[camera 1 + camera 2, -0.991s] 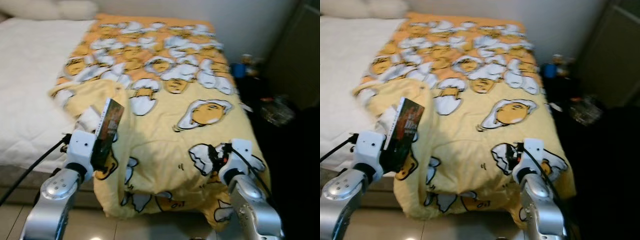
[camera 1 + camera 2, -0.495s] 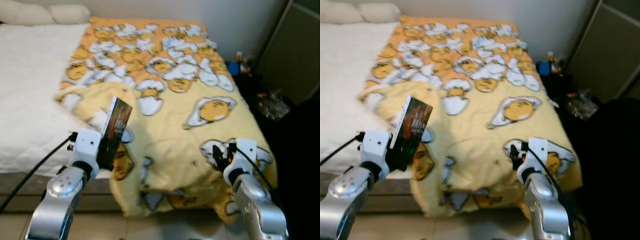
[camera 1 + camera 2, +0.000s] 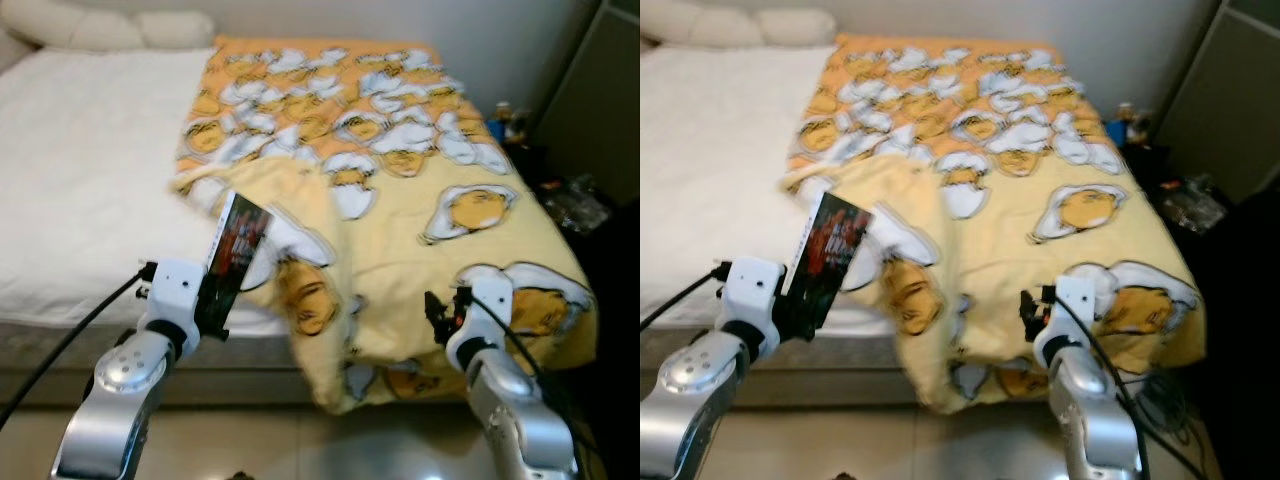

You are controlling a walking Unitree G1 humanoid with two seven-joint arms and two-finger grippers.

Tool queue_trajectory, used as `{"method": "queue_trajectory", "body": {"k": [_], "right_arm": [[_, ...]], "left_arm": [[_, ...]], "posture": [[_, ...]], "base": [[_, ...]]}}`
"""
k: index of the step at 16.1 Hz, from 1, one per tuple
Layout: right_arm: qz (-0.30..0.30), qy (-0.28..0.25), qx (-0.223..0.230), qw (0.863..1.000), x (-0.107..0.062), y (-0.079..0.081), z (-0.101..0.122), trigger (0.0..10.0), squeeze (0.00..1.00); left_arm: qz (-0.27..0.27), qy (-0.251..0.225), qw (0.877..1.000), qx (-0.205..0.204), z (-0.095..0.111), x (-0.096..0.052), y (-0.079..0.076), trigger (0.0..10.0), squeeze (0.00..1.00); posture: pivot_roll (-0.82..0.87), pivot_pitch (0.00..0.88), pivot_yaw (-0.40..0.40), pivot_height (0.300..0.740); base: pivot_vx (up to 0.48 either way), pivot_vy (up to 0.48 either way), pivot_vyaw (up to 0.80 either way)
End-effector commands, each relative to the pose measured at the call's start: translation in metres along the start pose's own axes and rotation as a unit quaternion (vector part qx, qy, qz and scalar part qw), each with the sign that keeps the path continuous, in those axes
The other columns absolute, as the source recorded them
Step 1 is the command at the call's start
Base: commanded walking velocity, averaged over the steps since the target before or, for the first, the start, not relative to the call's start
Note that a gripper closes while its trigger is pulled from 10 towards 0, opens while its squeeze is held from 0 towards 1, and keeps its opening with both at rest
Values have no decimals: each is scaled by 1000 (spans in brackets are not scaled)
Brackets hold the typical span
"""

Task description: Clean up the room

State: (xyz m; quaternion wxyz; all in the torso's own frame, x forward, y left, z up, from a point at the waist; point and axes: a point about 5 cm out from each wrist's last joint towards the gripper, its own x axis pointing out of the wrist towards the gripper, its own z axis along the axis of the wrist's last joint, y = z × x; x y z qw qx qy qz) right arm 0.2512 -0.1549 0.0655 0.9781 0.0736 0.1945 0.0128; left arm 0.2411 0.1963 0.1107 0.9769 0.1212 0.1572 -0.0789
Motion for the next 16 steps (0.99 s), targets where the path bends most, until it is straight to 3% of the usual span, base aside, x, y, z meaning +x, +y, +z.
{"method": "queue_trajectory", "body": {"k": [1,3,5,10,16], "right_arm": [[5,-17,-17,1000,1,2,9,10000,0],[19,-30,-53,998,3,3,13,10000,0],[30,-33,-56,997,3,4,16,10000,0],[68,-35,-55,996,4,14,17,10000,0],[65,-32,-56,996,6,12,17,10000,0]], "left_arm": [[4,-24,1000,4,11,0,3,10000,0],[1,-38,999,-36,15,2,1,10000,0],[2,-47,997,-52,17,3,1,10000,0],[1,-54,997,-55,22,5,-1,10000,0],[28,-53,997,-45,23,6,3,10000,0]], "posture": [[-54,0,-8,740],[-54,0,-7,740],[-53,0,-7,740],[-55,0,-2,740],[-57,0,5,740]], "base": [[0,398,0],[0,0,0],[0,0,400],[0,0,800],[0,0,800]]}}
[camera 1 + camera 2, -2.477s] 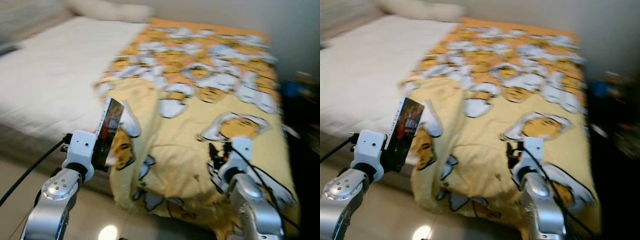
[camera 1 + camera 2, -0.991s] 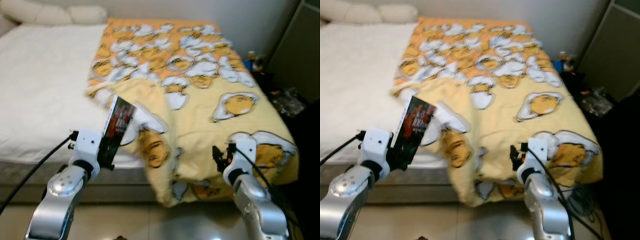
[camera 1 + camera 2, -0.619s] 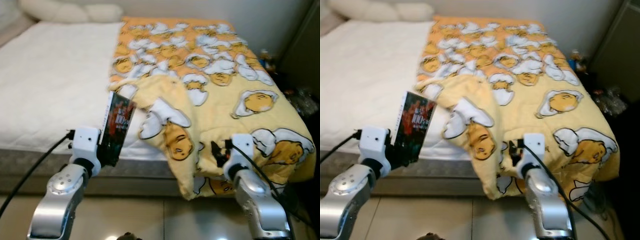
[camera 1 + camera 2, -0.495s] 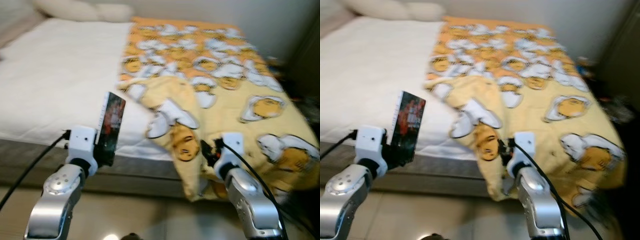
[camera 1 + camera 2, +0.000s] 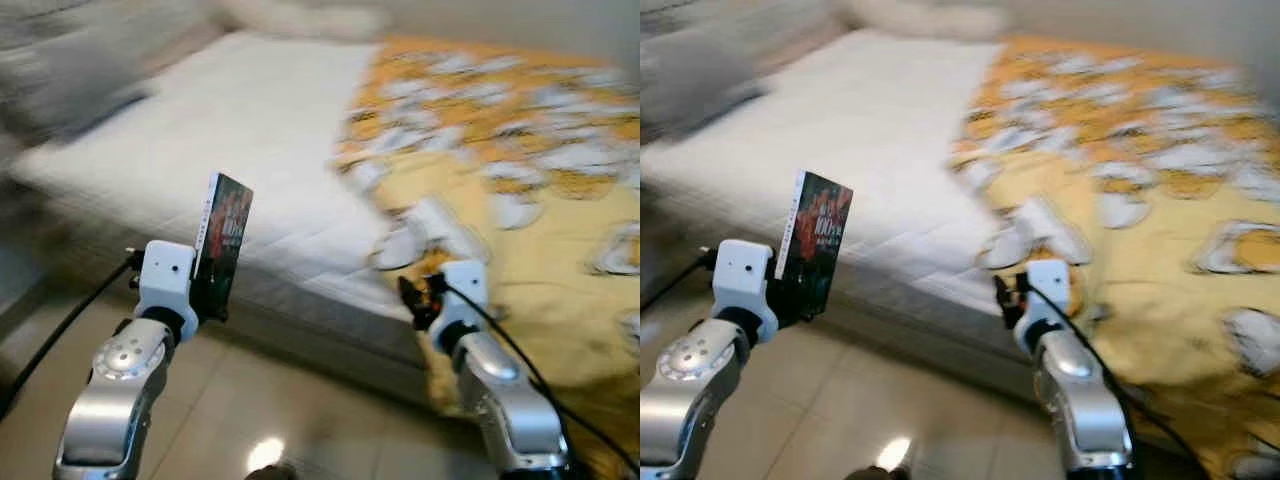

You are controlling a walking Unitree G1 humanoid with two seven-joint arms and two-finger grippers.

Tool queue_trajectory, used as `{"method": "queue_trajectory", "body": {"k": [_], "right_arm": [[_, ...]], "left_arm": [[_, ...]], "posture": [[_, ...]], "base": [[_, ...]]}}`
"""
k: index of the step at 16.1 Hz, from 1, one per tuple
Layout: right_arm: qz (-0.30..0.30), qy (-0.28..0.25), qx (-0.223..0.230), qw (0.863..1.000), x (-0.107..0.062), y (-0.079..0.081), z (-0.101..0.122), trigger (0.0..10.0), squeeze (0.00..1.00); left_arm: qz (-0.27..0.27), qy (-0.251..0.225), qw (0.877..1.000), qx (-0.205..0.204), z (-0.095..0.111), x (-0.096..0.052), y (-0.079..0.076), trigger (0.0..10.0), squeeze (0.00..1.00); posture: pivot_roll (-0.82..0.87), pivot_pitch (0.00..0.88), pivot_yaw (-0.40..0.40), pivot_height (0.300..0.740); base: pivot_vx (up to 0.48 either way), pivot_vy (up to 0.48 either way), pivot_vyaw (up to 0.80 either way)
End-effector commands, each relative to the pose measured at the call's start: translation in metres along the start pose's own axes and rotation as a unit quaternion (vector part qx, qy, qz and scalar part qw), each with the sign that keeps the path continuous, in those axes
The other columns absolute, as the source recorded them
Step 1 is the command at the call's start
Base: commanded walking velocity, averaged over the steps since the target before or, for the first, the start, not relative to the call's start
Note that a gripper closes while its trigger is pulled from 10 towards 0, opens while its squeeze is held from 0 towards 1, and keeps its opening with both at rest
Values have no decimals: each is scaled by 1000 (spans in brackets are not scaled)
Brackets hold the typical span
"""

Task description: Clean up the room

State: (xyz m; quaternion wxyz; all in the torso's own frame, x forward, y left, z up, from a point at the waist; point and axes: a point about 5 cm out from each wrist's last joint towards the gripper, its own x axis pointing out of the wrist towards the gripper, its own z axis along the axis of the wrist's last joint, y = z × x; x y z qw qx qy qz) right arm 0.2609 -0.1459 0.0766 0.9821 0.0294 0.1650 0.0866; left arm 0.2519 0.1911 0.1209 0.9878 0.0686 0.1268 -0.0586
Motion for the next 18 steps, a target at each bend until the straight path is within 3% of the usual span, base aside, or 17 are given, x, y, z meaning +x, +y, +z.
{"method": "queue_trajectory", "body": {"k": [1,5,11,18], "right_arm": [[-2,-8,2,1000,1,1,5,10000,0],[-5,-4,5,1000,2,1,3,10000,0],[0,-6,16,1000,2,4,3,10000,0],[16,1,-14,1000,3,7,2,10000,0]], "left_arm": [[10,-21,1000,7,10,0,4,10000,0],[27,-10,1000,-4,8,0,8,10000,0],[37,-9,999,-13,9,2,12,10000,0],[35,-8,999,-13,10,3,13,10000,0]], "posture": [[-57,0,5,740],[-58,0,9,740],[-60,0,9,740],[-59,0,7,740]], "base": [[0,0,800],[0,0,800],[126,0,0],[265,0,0]]}}
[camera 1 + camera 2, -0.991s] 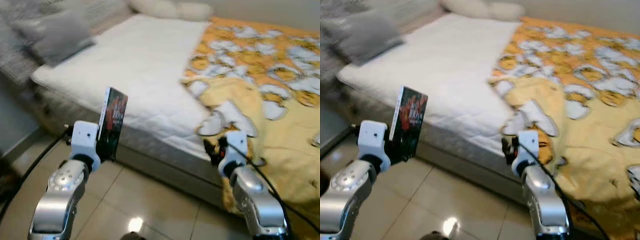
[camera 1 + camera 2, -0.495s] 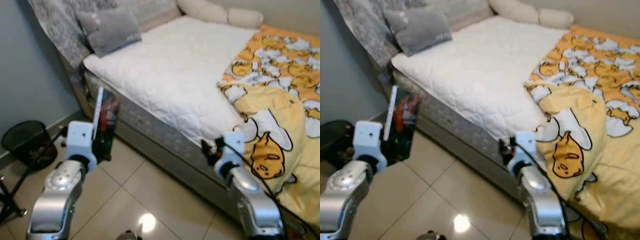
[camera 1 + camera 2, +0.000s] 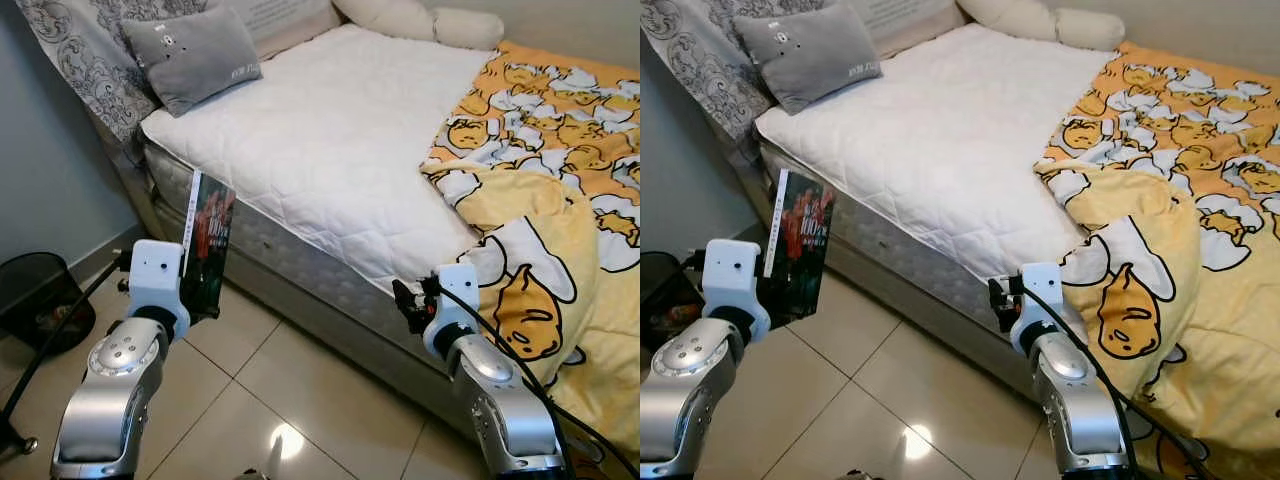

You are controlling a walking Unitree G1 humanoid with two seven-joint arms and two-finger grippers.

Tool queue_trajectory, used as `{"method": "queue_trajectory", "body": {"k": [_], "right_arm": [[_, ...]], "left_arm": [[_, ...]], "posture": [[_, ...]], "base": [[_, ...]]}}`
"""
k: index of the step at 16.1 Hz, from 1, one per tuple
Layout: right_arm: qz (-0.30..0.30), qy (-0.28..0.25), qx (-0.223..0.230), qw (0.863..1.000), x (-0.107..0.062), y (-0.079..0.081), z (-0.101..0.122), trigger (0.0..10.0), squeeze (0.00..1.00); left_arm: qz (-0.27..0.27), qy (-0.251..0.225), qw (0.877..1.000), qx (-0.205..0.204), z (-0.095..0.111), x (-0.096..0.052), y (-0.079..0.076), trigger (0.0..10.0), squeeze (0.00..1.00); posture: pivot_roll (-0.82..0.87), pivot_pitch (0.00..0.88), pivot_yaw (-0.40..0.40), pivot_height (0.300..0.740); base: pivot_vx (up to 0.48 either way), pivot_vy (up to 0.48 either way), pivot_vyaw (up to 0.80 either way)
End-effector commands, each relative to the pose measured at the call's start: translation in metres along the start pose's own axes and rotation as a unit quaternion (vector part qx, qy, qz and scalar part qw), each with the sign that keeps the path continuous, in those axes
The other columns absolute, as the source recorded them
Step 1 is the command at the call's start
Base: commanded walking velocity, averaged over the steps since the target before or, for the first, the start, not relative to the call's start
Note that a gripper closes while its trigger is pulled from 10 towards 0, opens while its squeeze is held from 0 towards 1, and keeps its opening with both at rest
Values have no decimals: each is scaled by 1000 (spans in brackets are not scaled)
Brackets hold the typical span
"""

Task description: Clean up the room

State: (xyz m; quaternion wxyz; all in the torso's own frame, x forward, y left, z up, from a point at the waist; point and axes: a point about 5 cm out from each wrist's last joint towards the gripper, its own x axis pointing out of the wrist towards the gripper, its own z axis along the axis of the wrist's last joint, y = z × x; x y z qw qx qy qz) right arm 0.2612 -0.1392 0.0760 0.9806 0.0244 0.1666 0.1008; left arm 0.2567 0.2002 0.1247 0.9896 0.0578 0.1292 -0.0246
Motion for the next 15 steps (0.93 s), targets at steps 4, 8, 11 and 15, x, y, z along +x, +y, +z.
{"method": "queue_trajectory", "body": {"k": [4,8,11,15], "right_arm": [[8,2,-10,1000,2,3,1,10000,0],[-1,1,-14,1000,2,2,1,10000,0],[-16,0,3,1000,2,-2,0,10000,0],[-22,0,2,1000,2,-1,-1,10000,0]], "left_arm": [[2,-12,1000,4,7,0,3,10000,0],[3,-12,1000,4,7,0,3,10000,0],[2,-12,1000,3,8,0,3,10000,0],[2,-13,1000,0,8,0,2,10000,0]], "posture": [[-57,0,9,740],[-54,0,9,740],[-52,0,10,740],[-47,0,7,740]], "base": [[270,0,800],[274,0,800],[286,0,0],[318,0,0]]}}
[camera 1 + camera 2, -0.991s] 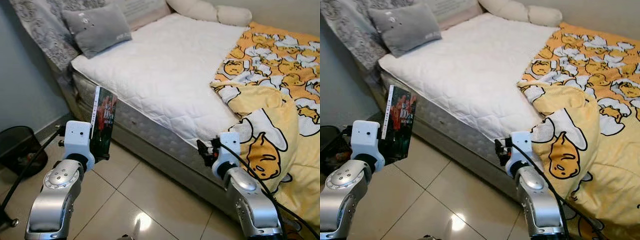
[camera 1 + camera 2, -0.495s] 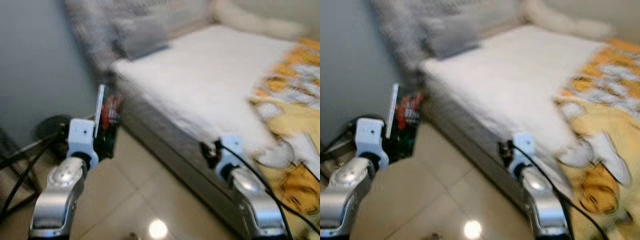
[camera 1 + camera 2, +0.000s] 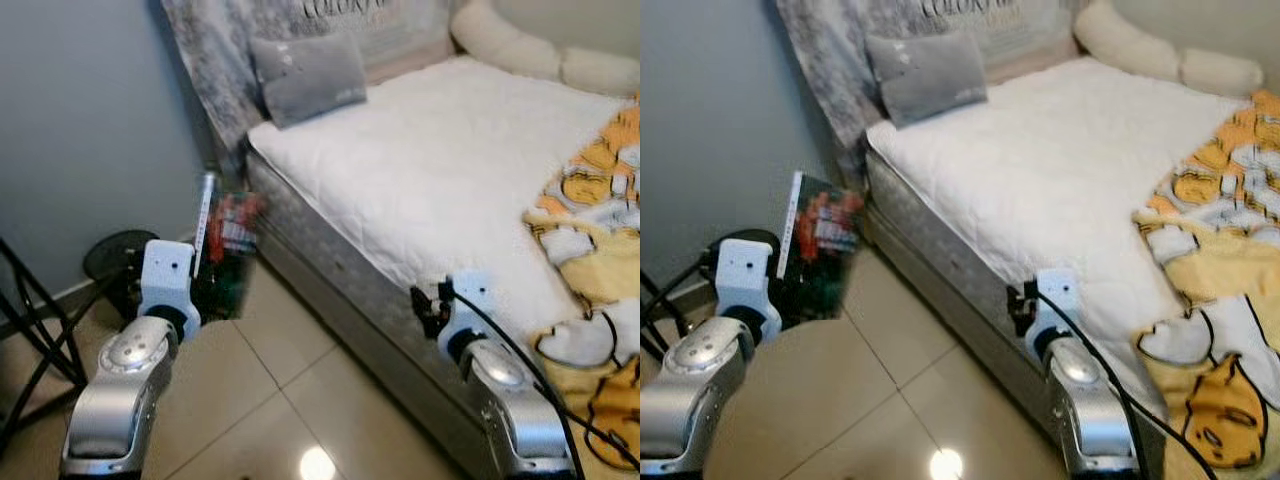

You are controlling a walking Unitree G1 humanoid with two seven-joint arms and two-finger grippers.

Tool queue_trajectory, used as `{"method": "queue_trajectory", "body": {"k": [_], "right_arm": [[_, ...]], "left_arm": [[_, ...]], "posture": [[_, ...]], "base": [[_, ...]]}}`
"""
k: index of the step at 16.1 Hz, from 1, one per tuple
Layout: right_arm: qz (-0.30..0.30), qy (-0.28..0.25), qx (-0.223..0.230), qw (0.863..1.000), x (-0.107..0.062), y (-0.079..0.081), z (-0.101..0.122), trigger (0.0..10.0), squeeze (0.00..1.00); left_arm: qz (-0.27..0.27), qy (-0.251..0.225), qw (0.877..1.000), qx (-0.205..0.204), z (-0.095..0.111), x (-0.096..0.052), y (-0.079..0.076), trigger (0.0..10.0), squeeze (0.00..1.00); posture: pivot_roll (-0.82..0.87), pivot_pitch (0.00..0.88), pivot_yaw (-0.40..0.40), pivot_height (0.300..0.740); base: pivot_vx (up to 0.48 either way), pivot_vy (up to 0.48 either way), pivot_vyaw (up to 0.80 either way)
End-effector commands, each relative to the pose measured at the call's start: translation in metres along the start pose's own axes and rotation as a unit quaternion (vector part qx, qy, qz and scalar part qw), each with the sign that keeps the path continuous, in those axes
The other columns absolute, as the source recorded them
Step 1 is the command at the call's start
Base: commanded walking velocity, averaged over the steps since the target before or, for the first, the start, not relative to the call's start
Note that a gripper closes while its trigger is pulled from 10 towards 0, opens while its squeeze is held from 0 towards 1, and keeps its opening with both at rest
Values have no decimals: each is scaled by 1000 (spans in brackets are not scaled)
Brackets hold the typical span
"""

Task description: Clean up the room

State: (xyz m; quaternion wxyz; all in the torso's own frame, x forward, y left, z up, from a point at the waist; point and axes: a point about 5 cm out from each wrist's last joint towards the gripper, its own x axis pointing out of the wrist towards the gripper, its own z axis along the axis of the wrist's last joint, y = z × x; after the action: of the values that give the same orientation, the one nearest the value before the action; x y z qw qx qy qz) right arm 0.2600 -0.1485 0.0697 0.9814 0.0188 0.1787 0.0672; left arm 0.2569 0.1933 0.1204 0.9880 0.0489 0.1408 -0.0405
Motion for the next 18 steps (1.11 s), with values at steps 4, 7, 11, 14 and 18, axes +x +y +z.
{"method": "queue_trajectory", "body": {"k": [4,7,11,14,18], "right_arm": [[12,-16,-3,1000,2,8,7,10000,0],[11,-17,-4,1000,2,7,7,10000,0],[11,-19,-4,1000,3,9,7,10000,0],[26,-21,-19,999,3,11,9,10000,0],[45,-20,-23,999,3,16,8,10000,0]], "left_arm": [[20,-18,1000,3,5,-3,9,10000,0],[19,-18,1000,5,5,-3,9,10000,0],[21,-21,1000,7,7,-2,11,10000,0],[20,-22,999,10,7,-2,11,10000,0],[19,-25,999,13,9,-1,10,10000,0]], "posture": [[-51,0,4,740],[-48,0,1,740],[-44,0,0,740],[-47,0,2,740],[-44,0,0,740]], "base": [[335,0,0],[335,0,0],[334,0,0],[334,0,0],[338,0,569]]}}
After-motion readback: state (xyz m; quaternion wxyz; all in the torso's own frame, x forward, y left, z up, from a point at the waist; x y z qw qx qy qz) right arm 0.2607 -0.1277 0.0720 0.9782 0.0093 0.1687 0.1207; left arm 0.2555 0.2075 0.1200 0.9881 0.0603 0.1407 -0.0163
